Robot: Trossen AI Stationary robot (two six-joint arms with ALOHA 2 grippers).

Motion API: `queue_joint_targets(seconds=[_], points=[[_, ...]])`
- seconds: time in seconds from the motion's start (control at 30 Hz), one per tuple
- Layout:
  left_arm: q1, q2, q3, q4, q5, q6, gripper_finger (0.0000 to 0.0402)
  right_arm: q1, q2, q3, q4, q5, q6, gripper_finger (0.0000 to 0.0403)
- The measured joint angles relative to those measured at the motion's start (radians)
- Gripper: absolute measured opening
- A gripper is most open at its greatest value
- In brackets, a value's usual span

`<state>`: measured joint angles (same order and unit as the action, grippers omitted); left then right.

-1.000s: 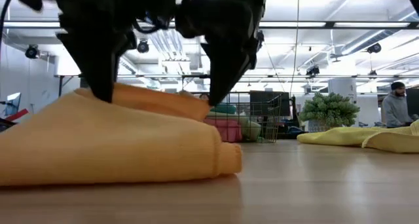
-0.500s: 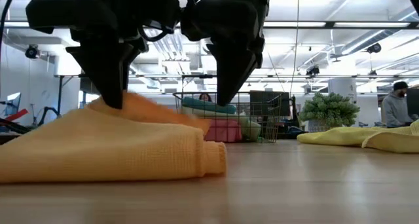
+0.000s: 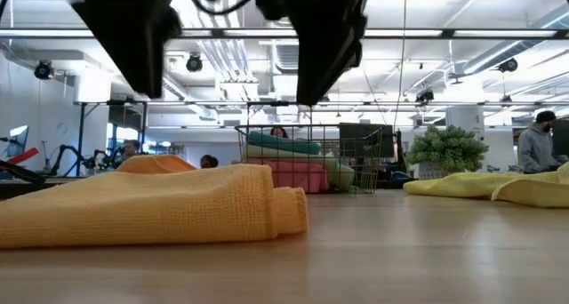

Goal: Fold microfiber towels
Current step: Stack the folded bottom orange microfiber cloth on top of the folded blue microfiber cloth

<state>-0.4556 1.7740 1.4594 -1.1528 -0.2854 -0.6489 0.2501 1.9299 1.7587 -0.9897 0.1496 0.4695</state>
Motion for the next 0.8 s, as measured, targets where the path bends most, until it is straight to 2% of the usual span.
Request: queue_joint_targets(seconds=[0.17, 0.3, 0.5, 0.7, 0.8], points=[[-0.102, -0.078, -0.015, 0.018, 0.003, -0.048, 0.0157, 0.053, -0.011, 0.0, 0.007, -0.002, -0.006, 0.0102], [-0.187, -0.094, -0.046, 0.118, -0.004, -0.059, 0.0157, 0.107, -0.008, 0.0, 0.008, -0.004, 0.013, 0.0092], [-0.249, -0.088, -0.093, 0.222, 0.145, -0.223, 0.0157, 0.167, -0.006, -0.001, 0.015, -0.004, 0.188, 0.0082], [-0.28, -0.088, -0.129, 0.323, 0.181, -0.386, 0.0157, 0.226, -0.003, -0.001, 0.044, -0.053, 0.211, 0.0109], [-0.286, -0.086, -0.129, 0.374, 0.209, -0.393, 0.0157, 0.257, -0.001, -0.002, 0.083, -0.053, 0.212, 0.0133]])
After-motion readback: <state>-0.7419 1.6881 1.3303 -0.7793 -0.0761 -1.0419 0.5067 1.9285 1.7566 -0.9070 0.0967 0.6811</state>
